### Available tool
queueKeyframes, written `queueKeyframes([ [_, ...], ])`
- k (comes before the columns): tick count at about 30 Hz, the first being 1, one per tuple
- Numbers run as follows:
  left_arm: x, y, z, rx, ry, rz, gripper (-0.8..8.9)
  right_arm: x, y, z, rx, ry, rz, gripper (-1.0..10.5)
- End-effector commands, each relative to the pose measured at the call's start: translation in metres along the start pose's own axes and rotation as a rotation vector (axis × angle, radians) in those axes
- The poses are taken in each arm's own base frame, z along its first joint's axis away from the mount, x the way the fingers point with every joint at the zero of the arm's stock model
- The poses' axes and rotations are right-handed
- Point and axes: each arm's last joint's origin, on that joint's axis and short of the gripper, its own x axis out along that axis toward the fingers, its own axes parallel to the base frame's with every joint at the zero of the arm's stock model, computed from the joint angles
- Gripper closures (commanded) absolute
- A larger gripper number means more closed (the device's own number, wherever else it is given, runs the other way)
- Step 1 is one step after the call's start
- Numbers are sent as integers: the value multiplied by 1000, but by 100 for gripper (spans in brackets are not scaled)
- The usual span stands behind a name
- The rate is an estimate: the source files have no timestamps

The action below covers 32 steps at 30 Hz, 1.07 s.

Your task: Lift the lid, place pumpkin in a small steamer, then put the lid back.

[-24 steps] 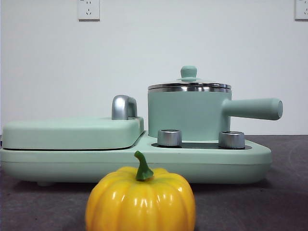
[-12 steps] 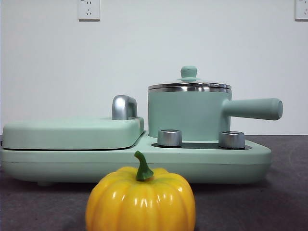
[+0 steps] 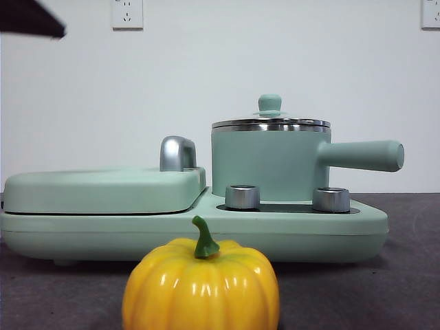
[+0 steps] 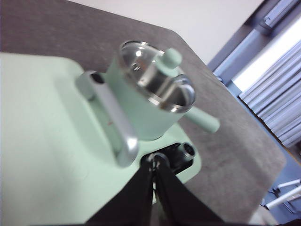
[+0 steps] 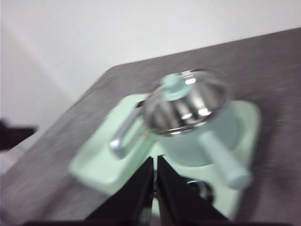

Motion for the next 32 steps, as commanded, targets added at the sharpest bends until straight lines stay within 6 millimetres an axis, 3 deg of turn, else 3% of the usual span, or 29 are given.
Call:
queueKeyframes([
  [1, 6, -10, 21, 25, 14, -34, 807, 4, 3, 10, -30, 50, 61, 938],
  [7, 19, -25, 45, 56, 32, -93, 807, 12, 3, 23, -65, 107, 115, 869],
  [15, 21, -27, 44, 95, 51, -102, 788, 15, 1, 23, -81, 121, 112, 767],
  [22, 23, -26, 44, 92, 54, -98, 371, 15, 1, 24, -82, 116, 96, 519],
  [32, 32, -22, 49, 64, 29, -89, 257, 14, 0, 21, -65, 134, 90, 495],
])
